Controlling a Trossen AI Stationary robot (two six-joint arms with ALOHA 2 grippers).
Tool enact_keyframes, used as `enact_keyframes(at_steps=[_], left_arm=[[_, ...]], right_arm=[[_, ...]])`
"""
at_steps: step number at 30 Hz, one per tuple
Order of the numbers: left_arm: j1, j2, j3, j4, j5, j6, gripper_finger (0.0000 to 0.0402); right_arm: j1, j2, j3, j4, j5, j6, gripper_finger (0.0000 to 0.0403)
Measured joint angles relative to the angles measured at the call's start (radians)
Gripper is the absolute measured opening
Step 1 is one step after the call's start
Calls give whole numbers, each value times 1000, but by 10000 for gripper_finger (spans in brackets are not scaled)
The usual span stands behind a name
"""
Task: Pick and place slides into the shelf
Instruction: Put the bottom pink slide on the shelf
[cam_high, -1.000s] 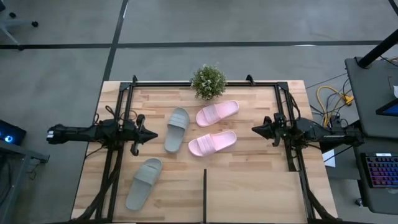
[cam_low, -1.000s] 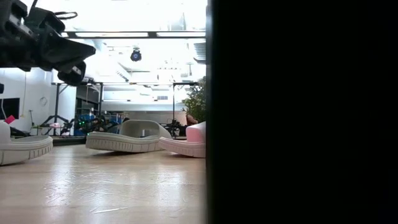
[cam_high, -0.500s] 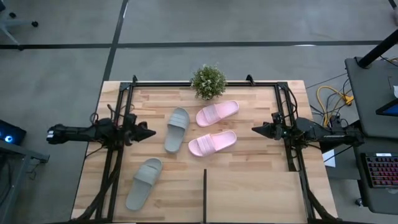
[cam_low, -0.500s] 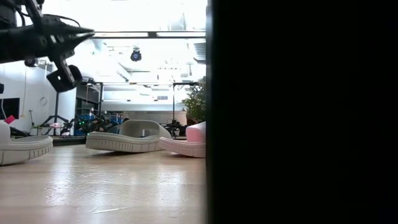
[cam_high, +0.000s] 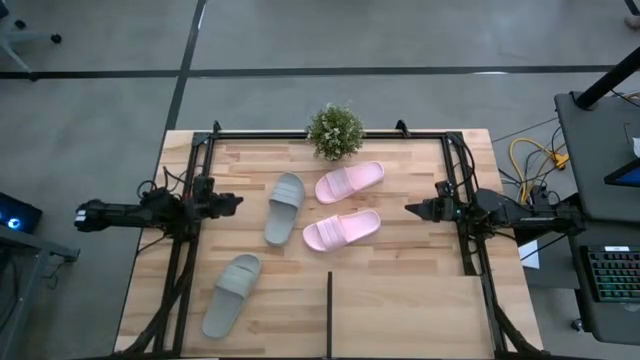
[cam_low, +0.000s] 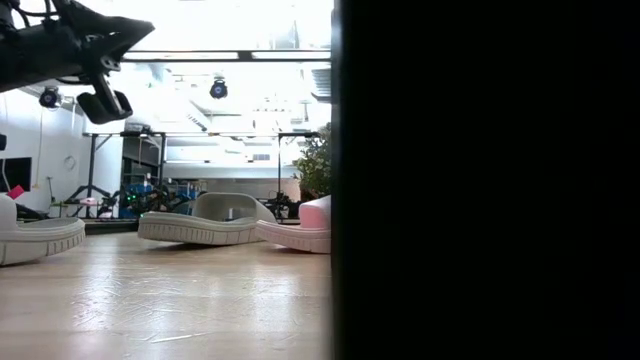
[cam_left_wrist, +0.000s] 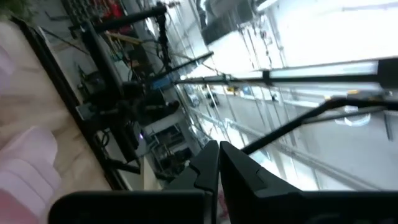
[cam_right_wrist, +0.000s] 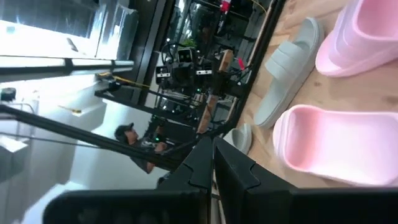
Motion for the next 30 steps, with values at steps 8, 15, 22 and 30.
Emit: enact_keyframes(at_steps=[8, 15, 22, 30], left_arm=[[0, 36, 0, -7, -54, 1, 0], [0, 104, 0, -8, -67, -83, 0], [0, 182, 0, -6, -58, -160, 0], [0, 274, 24, -7, -48, -227, 0]], right_arm=[[0, 2, 0, 36, 0, 71, 9], [0, 3, 0, 58, -1, 81, 9], [0, 48, 0, 87, -2, 99, 9], [0, 195, 35, 147, -67, 109, 9]])
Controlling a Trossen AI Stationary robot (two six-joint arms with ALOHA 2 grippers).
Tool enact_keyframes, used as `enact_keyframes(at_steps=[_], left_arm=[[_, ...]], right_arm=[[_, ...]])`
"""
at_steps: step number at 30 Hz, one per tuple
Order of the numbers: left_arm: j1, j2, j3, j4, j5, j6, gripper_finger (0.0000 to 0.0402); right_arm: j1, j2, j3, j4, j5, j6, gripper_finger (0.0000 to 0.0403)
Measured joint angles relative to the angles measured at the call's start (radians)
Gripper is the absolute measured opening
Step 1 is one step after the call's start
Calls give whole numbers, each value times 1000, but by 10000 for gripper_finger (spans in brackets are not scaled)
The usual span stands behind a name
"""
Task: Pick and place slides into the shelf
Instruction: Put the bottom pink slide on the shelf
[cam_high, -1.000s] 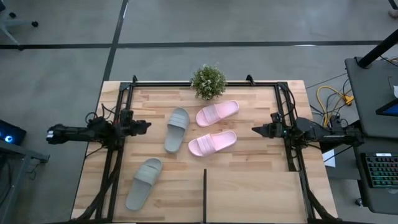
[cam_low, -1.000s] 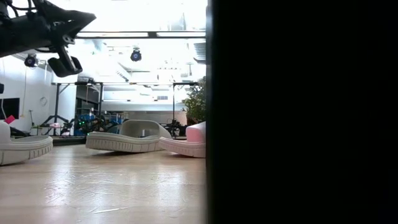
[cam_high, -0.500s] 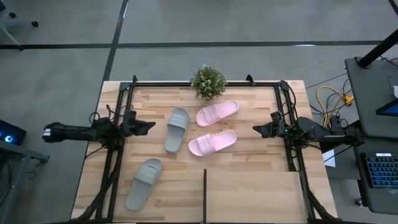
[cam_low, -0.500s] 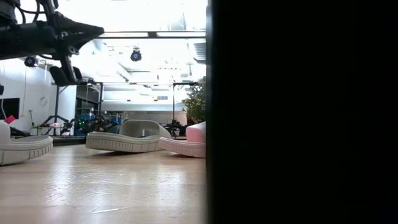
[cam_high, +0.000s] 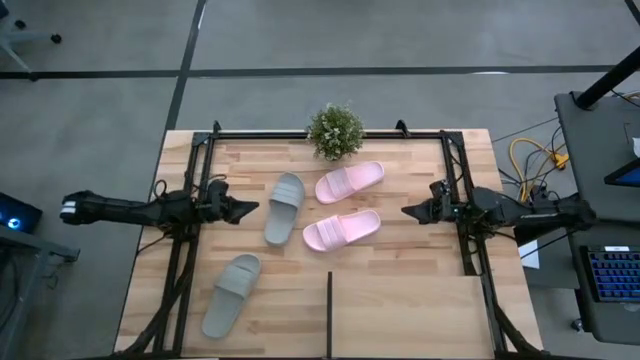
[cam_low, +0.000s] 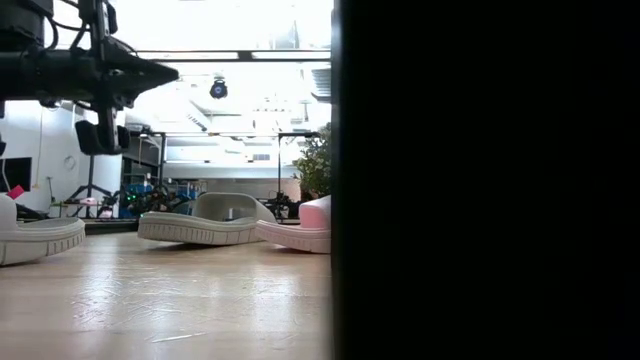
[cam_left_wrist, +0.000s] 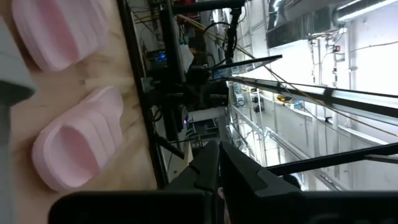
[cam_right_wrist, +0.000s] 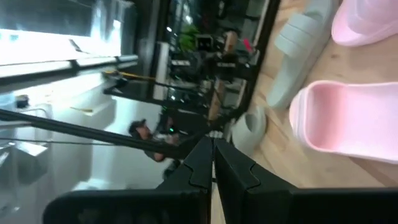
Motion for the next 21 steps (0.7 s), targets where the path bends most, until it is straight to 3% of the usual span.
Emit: enact_keyframes(at_steps=[5, 9, 14, 21], left_arm=[[0, 69, 29, 0, 26, -45, 0], [0, 140, 45, 18, 46, -52, 0], [0, 228, 44, 164, 47, -47, 0], [0, 344, 47, 317, 98, -36, 0]], right_arm=[[0, 178, 103, -6, -40, -65, 9], [0, 343, 214, -113, -60, -136, 9], [0, 544, 329, -174, -97, -197, 13], [0, 781, 437, -171, -193, -233, 63]])
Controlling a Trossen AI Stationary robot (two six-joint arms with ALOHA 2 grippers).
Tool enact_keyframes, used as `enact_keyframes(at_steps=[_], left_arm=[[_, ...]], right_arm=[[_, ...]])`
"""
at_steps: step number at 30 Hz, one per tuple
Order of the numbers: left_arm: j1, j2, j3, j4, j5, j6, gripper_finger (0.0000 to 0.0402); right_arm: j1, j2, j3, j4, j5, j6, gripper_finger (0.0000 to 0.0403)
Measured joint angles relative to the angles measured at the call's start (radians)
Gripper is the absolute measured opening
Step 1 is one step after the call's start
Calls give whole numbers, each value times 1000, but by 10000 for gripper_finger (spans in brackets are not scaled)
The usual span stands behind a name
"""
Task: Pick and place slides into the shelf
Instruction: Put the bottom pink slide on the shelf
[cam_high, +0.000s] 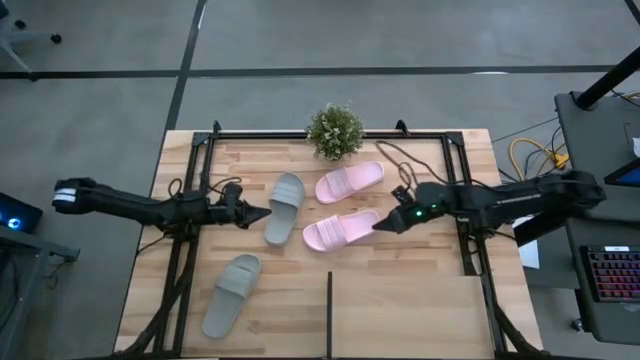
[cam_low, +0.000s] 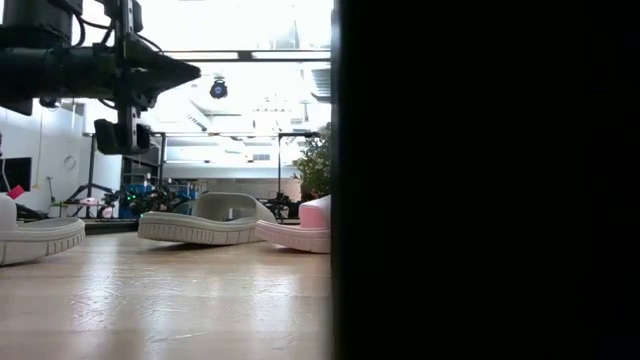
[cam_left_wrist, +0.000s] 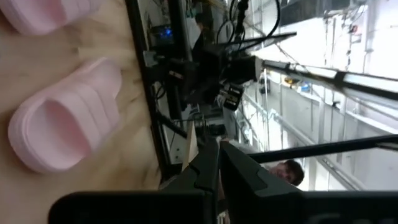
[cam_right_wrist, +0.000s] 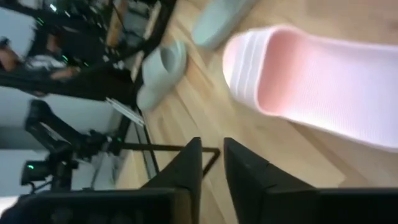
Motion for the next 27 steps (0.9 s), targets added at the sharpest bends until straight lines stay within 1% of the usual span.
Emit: enact_keyframes(at_steps=[4, 8, 12, 16, 23, 25, 27], left_arm=[[0, 52, 3, 37, 30, 0, 0], [0, 97, 4, 111, 33, 2, 0], [0, 135, 4, 176, 34, 8, 0], [0, 168, 4, 225, 44, 9, 0], [0, 212, 4, 306, 71, 10, 0], [0, 223, 4, 329, 79, 10, 0], [0, 231, 4, 345, 84, 10, 0]], right_arm=[[0, 96, 37, -1, -37, 1, 113], [0, 160, 76, 0, -38, -7, 163], [-1, 203, 111, 1, -35, -21, 196], [-3, 250, 136, 1, -30, -25, 210], [-20, 341, 137, 1, -29, 0, 212], [-25, 371, 135, 33, -31, 2, 212], [-29, 406, 135, 106, -51, 10, 212]])
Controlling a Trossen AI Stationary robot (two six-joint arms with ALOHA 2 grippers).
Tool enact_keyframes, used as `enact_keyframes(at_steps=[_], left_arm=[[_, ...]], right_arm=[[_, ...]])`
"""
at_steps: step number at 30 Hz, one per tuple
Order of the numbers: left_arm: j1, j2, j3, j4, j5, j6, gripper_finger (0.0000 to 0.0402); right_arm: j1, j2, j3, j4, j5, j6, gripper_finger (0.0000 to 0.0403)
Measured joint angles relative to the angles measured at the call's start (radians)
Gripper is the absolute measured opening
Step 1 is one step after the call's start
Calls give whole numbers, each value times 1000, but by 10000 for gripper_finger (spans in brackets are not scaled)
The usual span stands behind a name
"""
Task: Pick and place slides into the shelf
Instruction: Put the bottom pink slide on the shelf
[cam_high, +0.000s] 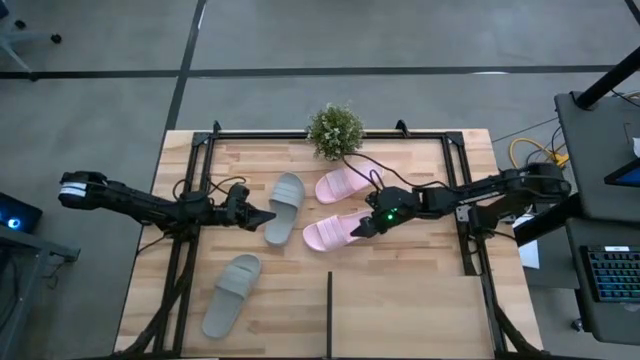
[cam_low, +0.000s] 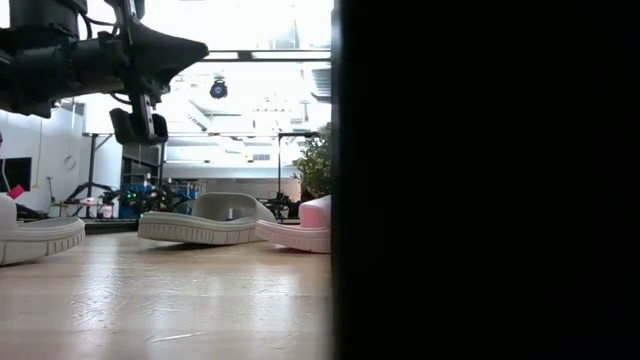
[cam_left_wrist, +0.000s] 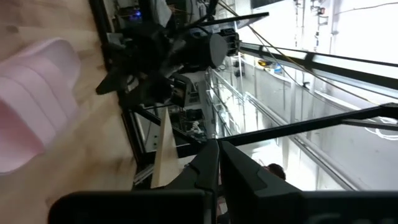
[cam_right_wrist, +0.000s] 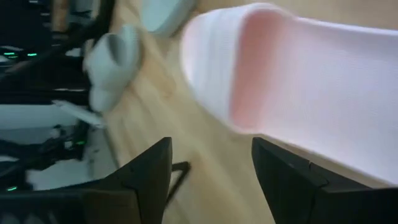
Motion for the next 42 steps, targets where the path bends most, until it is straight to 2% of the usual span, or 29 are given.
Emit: enact_keyframes(at_steps=[3, 8, 26, 42], left_arm=[[0, 8, 0, 17, 2, 0, 0], [0, 7, 0, 26, 3, 16, 0], [0, 3, 1, 44, 7, 17, 0], [0, -1, 1, 44, 8, 18, 0]], right_arm=[[-9, 61, 0, 143, -55, 28, 212], [-9, 147, -1, 258, -58, 68, 212], [-35, 168, -2, 252, -20, 51, 212], [-37, 191, -2, 253, -27, 58, 212]])
